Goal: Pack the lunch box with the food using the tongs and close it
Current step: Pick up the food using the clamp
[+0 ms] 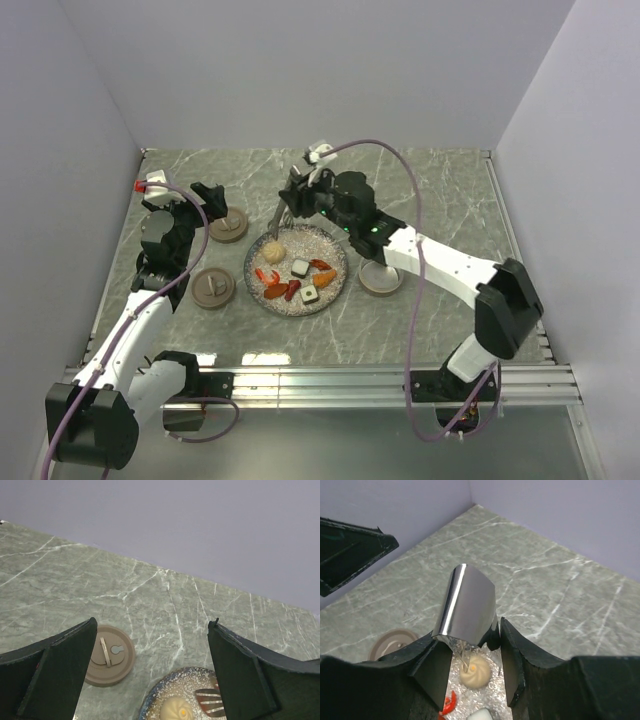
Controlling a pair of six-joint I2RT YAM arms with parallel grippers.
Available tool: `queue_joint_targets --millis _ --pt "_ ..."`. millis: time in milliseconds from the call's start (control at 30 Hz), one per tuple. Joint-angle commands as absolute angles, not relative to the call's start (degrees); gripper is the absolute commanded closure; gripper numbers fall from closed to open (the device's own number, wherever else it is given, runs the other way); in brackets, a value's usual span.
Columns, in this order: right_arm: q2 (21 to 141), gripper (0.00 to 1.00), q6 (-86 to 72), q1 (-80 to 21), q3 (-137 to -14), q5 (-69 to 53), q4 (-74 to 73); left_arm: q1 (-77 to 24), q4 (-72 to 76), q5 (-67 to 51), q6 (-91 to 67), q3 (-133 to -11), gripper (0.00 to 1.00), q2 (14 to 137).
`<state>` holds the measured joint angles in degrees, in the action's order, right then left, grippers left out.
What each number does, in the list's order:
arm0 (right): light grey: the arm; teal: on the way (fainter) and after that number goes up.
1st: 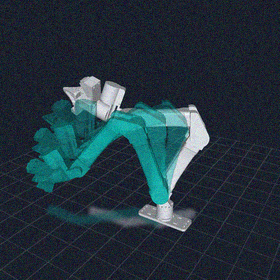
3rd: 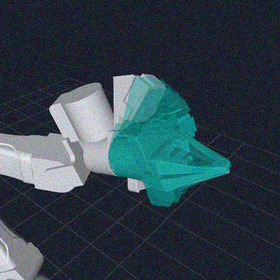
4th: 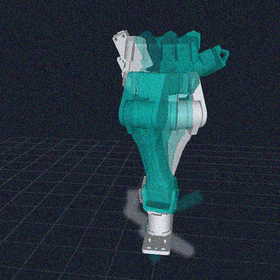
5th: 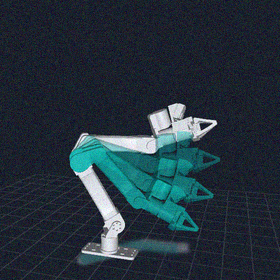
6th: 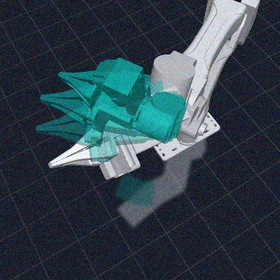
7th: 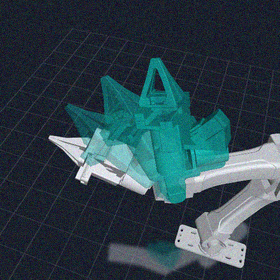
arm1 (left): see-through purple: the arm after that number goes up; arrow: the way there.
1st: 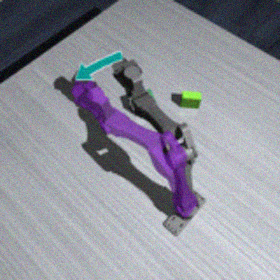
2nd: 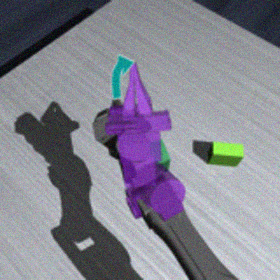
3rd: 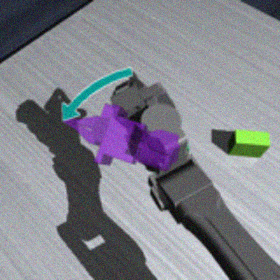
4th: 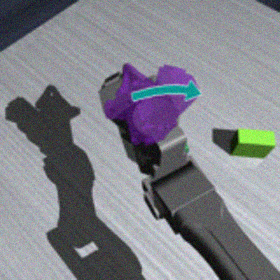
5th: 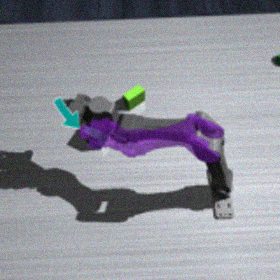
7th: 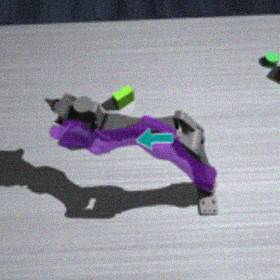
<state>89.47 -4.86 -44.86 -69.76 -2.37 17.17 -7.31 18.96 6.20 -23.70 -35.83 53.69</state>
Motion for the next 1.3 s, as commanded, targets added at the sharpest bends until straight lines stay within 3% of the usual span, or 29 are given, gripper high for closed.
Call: queue_joint_targets --millis 0,900,1267 --pt "92.97 0.52 -5.01 -46.40 -75.13 -2.90 19.78 -7.21 21.09 4.84 -24.35 -35.68 0.00 52.65" --pt "103.09 0.52 1.14 -52.56 -80.77 9.58 11.78 -7.21 21.53 4.13 -24.61 -35.16 0.01 51.94" --pt "99.33 0.89 1.05 -52.56 -79.63 11.95 8.44 -7.21 21.53 4.31 -24.70 -35.07 0.01 51.68"
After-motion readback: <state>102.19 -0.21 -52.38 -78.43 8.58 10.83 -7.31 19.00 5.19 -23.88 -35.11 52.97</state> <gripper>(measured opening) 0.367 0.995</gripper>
